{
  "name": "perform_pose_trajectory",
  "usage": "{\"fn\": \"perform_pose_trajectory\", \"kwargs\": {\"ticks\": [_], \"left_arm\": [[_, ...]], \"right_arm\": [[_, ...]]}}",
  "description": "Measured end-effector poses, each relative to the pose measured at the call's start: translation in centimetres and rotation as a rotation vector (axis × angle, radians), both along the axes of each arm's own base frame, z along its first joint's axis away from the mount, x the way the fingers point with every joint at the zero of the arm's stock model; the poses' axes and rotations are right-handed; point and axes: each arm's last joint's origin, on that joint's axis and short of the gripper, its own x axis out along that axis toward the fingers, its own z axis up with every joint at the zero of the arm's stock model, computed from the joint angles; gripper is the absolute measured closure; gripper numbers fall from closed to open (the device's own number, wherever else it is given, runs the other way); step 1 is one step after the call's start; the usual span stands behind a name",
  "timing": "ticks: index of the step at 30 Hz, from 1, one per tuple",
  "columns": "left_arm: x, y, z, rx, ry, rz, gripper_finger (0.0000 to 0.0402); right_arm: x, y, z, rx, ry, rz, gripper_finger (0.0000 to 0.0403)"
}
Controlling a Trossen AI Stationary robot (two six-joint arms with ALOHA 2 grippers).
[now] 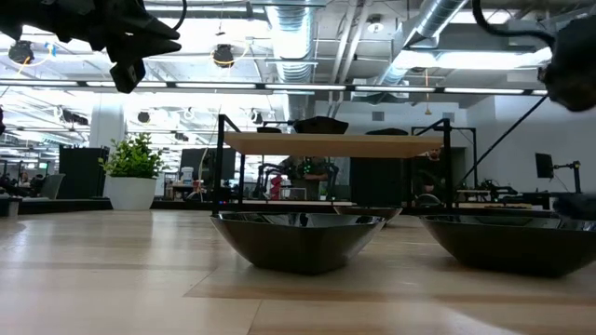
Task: Pick & Place Mini shaped plates
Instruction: Stack the leaf shaped plate on top of the leaf shaped plate on the shelf
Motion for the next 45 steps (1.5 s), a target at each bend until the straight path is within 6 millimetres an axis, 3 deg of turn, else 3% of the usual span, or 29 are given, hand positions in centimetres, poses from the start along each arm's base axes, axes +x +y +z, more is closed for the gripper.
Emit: {"fn": "perform_pose_trajectory", "kwargs": {"ticks": [9,15,25,35,40,45], "left_arm": [[0.0,0.0,0.0,0.000,-0.005,0.000,0.0335],[0.0,0.0,0.1,-0.001,-0.006,0.000,0.0335],[0.0,0.0,0.1,-0.001,-0.014,0.000,0.0335],[0.0,0.0,0.2,-0.002,-0.020,0.001,0.0335],[0.0,0.0,0.3,-0.002,-0.027,0.000,0.0335],[0.1,0.0,0.3,-0.003,-0.031,0.001,0.0335]], "right_arm": [[-1.9,-1.7,5.0,0.060,-0.137,0.066,0.0402],[-2.1,-3.8,9.6,-0.112,-0.436,0.069,0.0402],[-2.6,-10.6,17.2,-0.457,-0.699,0.064,0.0403],[-4.9,-16.9,25.3,-0.831,-0.767,0.010,0.0403],[-4.3,-19.6,27.1,-0.915,-0.713,0.003,0.0403],[-2.7,-23.7,26.6,-0.863,-0.606,0.002,0.0403]]}}
